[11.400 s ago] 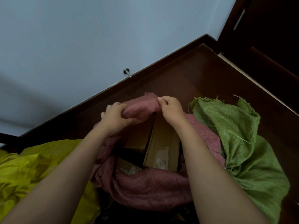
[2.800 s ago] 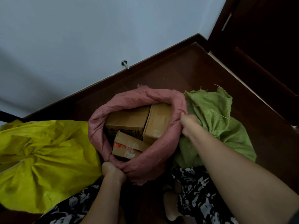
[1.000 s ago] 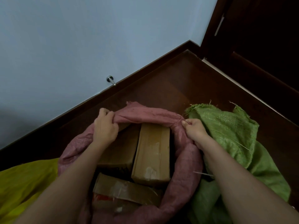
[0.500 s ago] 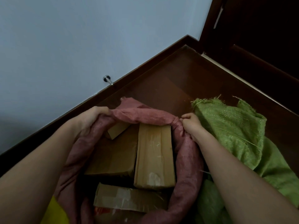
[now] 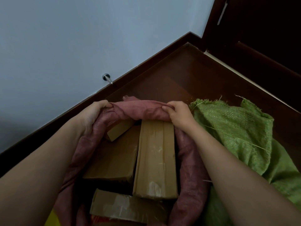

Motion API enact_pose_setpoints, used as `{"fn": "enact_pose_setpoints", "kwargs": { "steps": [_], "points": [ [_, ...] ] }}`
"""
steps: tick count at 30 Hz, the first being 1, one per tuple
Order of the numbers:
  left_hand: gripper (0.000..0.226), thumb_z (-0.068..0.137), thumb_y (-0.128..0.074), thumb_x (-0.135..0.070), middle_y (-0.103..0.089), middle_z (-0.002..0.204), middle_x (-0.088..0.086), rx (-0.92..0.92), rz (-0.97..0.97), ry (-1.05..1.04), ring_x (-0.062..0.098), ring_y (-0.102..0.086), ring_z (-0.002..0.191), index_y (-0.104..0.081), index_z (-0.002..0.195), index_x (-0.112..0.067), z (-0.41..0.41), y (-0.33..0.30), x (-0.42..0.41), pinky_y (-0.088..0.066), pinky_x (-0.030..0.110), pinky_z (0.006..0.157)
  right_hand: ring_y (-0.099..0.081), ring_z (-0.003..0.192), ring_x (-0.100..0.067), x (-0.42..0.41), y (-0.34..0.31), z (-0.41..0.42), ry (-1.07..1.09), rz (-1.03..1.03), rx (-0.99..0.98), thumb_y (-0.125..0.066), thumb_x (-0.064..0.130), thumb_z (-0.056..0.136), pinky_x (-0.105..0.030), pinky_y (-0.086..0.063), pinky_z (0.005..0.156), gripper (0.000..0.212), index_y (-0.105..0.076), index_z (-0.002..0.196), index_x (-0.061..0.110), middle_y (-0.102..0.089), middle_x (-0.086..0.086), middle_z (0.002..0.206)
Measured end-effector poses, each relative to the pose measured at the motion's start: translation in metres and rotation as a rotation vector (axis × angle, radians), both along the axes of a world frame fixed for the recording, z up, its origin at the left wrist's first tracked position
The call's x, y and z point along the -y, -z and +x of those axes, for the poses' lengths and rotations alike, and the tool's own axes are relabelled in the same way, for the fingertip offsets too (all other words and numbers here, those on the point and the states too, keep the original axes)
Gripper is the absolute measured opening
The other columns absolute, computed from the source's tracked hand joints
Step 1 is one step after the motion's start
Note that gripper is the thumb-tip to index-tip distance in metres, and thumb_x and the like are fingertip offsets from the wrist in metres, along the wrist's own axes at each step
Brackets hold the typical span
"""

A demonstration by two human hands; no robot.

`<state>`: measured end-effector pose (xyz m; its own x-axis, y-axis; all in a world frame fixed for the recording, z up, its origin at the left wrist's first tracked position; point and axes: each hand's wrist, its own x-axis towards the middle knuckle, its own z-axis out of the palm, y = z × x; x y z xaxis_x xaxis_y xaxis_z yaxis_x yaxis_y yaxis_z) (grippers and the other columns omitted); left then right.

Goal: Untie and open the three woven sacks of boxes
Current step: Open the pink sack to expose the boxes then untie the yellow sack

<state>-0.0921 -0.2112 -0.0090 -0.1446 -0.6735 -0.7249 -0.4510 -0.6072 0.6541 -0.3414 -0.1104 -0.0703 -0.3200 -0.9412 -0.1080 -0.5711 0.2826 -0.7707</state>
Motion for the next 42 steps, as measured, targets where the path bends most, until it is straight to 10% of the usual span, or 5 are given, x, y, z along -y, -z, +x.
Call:
{"fn": "enact_pose_setpoints", "kwargs": {
  "steps": [17,22,27,32,42],
  "points": [
    [0.023,0.092,-0.056,-0.026,-0.065,0.093,0.001,0.562,-1.071,0.82,0.017,-0.063,0.079,-0.064,0.11,-0.015,0.044,0.046,-0.04,-0.051,0.031,0.072,-0.064,0.072,-0.029,0.006,0.006,-0.019,0.67,0.238,1.037,-0.056,0.021,0.095,-0.042,-0.054,0.074,0.03,-0.058,0.119,0.002,-0.063,-0.017,0.08],
    [0.026,0.1,-0.046,-0.018,-0.067,0.074,0.014,0.147,-0.467,-0.033,0.026,-0.06,0.063,-0.068,0.089,-0.009,0.034,0.047,-0.022,-0.048,0.032,0.058,-0.062,0.074,-0.024,0.012,0.007,-0.01,0.587,0.262,0.583,-0.05,0.02,0.097,-0.03,-0.052,0.069,0.026,-0.06,0.113,0.002,-0.064,-0.009,0.092],
    [0.031,0.1,-0.044,-0.021,-0.064,0.078,0.015,0.213,-0.413,-0.034,0.025,-0.059,0.07,-0.065,0.08,-0.01,0.027,0.049,-0.014,-0.049,0.037,0.072,-0.05,0.113,-0.028,0.006,0.006,0.013,0.096,0.065,-0.431,-0.044,0.019,0.095,-0.04,-0.043,0.092,0.029,-0.054,0.122,0.022,-0.053,-0.006,0.121],
    [0.032,0.1,-0.045,-0.023,-0.063,0.076,0.015,0.177,-0.362,-0.021,0.024,-0.057,0.068,-0.066,0.079,-0.01,0.033,0.047,-0.011,-0.047,0.033,0.067,-0.052,0.119,-0.016,0.006,0.014,0.042,-0.4,-0.008,-0.465,-0.051,0.056,0.088,-0.04,-0.035,0.107,0.046,-0.053,0.128,0.032,-0.059,0.006,0.127],
    [0.07,0.064,-0.08,-0.052,-0.053,0.109,-0.004,0.629,-0.616,0.425,0.014,-0.056,0.095,-0.049,0.119,-0.021,0.066,0.03,-0.054,-0.05,0.03,0.077,-0.061,0.085,-0.03,0.035,0.022,0.035,0.16,0.108,-0.208,-0.032,0.043,0.1,-0.039,-0.048,0.073,0.042,-0.053,0.072,0.02,-0.061,-0.007,0.085]
  ]
}}
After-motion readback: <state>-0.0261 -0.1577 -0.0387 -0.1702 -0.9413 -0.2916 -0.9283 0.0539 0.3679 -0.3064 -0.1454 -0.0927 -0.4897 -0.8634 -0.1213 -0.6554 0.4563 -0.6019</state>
